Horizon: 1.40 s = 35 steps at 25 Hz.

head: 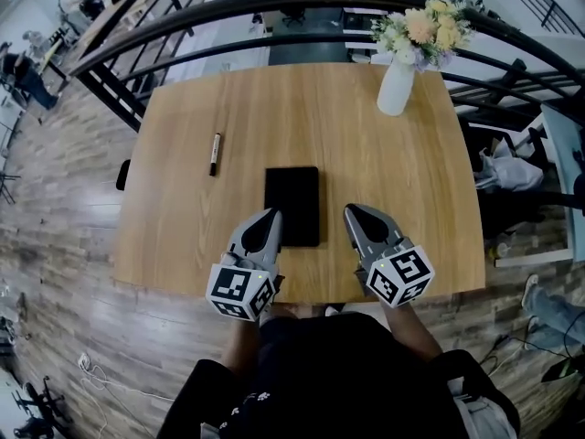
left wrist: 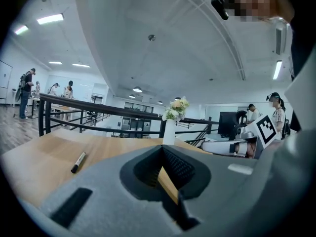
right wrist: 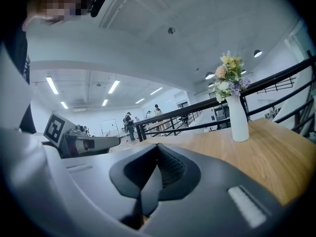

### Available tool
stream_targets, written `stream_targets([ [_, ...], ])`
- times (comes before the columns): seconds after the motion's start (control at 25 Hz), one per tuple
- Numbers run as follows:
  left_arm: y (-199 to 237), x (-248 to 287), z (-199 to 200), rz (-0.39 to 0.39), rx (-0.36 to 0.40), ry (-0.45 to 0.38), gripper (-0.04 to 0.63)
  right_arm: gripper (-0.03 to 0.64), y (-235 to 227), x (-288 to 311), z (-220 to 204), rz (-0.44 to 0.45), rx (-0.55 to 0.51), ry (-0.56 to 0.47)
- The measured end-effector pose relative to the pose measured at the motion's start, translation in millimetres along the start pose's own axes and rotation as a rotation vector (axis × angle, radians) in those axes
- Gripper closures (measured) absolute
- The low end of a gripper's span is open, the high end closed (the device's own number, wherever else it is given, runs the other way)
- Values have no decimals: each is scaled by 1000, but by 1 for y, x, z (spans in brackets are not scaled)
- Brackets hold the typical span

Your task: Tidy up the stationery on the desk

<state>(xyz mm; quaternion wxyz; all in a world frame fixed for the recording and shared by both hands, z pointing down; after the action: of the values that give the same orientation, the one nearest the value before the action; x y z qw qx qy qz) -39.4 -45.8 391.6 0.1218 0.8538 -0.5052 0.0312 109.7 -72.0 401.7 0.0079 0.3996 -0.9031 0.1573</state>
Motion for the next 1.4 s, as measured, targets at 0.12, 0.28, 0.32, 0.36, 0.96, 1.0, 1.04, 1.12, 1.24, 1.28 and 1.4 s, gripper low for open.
stream_targets([
  [0.12, 18, -10, 6, -2, 12, -8, 601, 609, 12, 13, -1, -5, -3, -9],
  [0.28, 47, -22, 4, -12, 16, 10, 601, 609, 24, 30, -8, -43, 2, -2],
  [0.32, 54, -25, 5, -18, 17, 12, 601, 609, 28, 34, -8, -54, 4, -4],
  [0.36, 60, -27, 6, -25, 18, 15, 601, 609, 32, 38, -9, -64, 6, -6],
  [0.96, 121, -32, 9, -119, -8, 29, 601, 609, 72, 79, -15, -166, 6, 12],
  [1.0, 123, -33, 9, -122, -8, 28, 601, 609, 73, 81, -16, -172, 7, 13],
  [1.04, 127, -33, 9, -122, -7, 27, 601, 609, 74, 83, -16, -178, 7, 14],
  [1.12, 135, -36, 8, -117, -1, 30, 601, 609, 77, 88, -17, -188, 8, 15],
  [1.24, 150, -43, 9, -103, 9, 35, 601, 609, 85, 99, -18, -189, 4, 18],
  [1.28, 156, -46, 9, -98, 9, 34, 601, 609, 89, 104, -18, -186, 2, 20],
  [1.4, 173, -54, 10, -87, 7, 30, 601, 609, 101, 119, -20, -175, 0, 24],
])
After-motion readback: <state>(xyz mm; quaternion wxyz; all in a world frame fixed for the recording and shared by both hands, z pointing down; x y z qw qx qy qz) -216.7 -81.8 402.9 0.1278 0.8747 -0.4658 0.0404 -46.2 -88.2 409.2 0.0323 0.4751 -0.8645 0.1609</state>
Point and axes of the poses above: the fingertips, and each gripper's own axes: x forward along the fingers, y to its left, z out of its top, the point moved 2 cm from there along -x, backward along the fingers, and after that the axes turned 5 degrees about -z, right-handed, at the moved point
